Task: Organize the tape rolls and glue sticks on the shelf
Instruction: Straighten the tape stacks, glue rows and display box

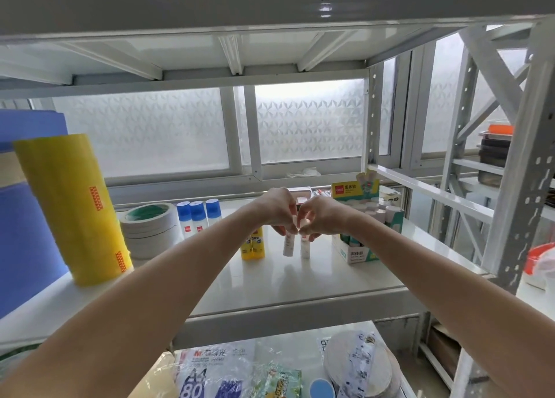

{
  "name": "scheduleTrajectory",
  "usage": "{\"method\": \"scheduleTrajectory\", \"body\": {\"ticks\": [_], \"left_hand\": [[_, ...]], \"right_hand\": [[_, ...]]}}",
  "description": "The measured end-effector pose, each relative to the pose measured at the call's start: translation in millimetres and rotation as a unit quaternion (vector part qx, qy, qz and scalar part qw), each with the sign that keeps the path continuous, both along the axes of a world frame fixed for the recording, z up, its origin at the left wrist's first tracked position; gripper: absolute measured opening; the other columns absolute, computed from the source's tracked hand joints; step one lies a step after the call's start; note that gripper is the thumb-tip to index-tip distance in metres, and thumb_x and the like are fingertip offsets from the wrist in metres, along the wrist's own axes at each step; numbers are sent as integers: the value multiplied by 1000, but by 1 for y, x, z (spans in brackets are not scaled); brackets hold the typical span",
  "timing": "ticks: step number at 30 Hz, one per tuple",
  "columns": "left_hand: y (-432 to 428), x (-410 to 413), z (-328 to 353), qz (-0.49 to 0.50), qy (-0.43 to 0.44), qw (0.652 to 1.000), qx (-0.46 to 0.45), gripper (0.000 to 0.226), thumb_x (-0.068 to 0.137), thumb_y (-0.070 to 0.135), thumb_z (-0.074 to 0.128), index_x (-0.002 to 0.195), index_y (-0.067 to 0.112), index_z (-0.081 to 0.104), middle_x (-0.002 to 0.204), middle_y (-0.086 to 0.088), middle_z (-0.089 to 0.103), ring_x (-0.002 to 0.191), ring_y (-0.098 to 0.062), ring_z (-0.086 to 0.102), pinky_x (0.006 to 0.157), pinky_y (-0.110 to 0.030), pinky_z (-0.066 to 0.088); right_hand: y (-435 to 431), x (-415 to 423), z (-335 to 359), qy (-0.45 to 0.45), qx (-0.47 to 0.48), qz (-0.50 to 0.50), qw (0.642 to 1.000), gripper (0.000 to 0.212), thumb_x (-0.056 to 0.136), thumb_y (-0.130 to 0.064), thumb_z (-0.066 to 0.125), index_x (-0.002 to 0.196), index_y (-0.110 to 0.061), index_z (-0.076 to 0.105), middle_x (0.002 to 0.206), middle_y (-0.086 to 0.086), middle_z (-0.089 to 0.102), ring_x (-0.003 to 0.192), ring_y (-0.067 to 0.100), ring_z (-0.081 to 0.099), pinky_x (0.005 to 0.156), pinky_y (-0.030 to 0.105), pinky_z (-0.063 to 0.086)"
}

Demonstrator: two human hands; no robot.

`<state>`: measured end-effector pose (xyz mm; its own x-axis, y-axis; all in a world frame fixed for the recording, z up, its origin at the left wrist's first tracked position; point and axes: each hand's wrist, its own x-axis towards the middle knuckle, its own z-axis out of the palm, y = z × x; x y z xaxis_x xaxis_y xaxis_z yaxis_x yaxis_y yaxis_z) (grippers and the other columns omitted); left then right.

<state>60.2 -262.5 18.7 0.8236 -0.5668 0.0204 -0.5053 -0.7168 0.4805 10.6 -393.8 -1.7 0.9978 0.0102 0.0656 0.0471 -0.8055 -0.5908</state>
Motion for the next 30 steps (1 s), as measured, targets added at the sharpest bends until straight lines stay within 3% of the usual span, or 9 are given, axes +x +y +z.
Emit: {"method": "scheduleTrajectory", "body": {"ticks": [4, 8, 13, 16, 20, 23, 25, 30], "left_hand": [[1, 3, 0, 17, 9, 1000, -1, 26, 69, -4, 81, 92, -1, 69, 85, -15, 71, 70, -25, 73, 62, -26, 61], [1, 7, 1, 20, 18, 999, 19, 28, 73, -6, 77, 100, -3, 69, 86, -14, 70, 64, -16, 69, 54, -16, 57], [-2, 9, 1, 24, 15, 999, 20, 27, 77, 1, 77, 102, -5, 68, 88, -17, 72, 68, -21, 72, 60, -22, 60], [-2, 8, -1, 27, -10, 999, 29, 27, 76, 9, 81, 96, -3, 67, 81, -14, 72, 70, -23, 73, 58, -23, 60], [-3, 6, 2, 6, -2, 1000, 27, 26, 72, 6, 83, 92, 1, 68, 74, -6, 65, 70, -23, 70, 60, -23, 60], [-4, 6, 3, 7, 4, 1000, 19, 22, 75, 5, 80, 93, -3, 69, 81, -15, 70, 74, -28, 73, 68, -31, 62], [-5, 6, 2, 14, -13, 999, 27, 24, 79, 16, 79, 92, -2, 69, 84, -18, 73, 72, -27, 74, 69, -32, 62], [-7, 4, 1, -6, -3, 999, 44, 36, 77, 8, 79, 110, 0, 68, 93, -12, 67, 72, -22, 70, 60, -22, 59]], "right_hand": [[2, 7, -4, -26, -30, 6, 999, 31, 83, 1, 69, 113, -4, 66, 108, 15, 69, 65, 11, 67, 61, 19, 57], [4, 9, -5, -34, -45, 9, 998, 35, 84, 2, 68, 118, -5, 65, 112, 14, 68, 72, 16, 70, 66, 22, 58], [3, 6, -2, -29, -36, 14, 999, 36, 84, 2, 67, 120, -3, 64, 117, 14, 67, 77, 18, 69, 69, 23, 59], [1, 8, -4, -35, -45, 14, 998, 40, 84, 1, 68, 124, -3, 62, 123, 14, 65, 69, 11, 67, 62, 18, 58], [-3, 8, -5, -51, -60, 7, 997, 44, 79, -1, 72, 122, -7, 64, 116, 9, 67, 82, 16, 69, 67, 20, 56], [-4, 7, -4, -58, -67, -3, 996, 41, 78, -1, 73, 118, -7, 63, 106, 7, 67, 78, 12, 63, 62, 17, 52], [-5, 6, -4, -59, -66, -5, 996, 44, 78, -1, 73, 120, -7, 62, 108, 6, 64, 86, 13, 61, 68, 19, 54], [-7, 3, -5, -58, -56, 3, 997, 41, 80, 1, 71, 119, -8, 64, 108, 3, 64, 88, 14, 63, 63, 15, 51]]}}
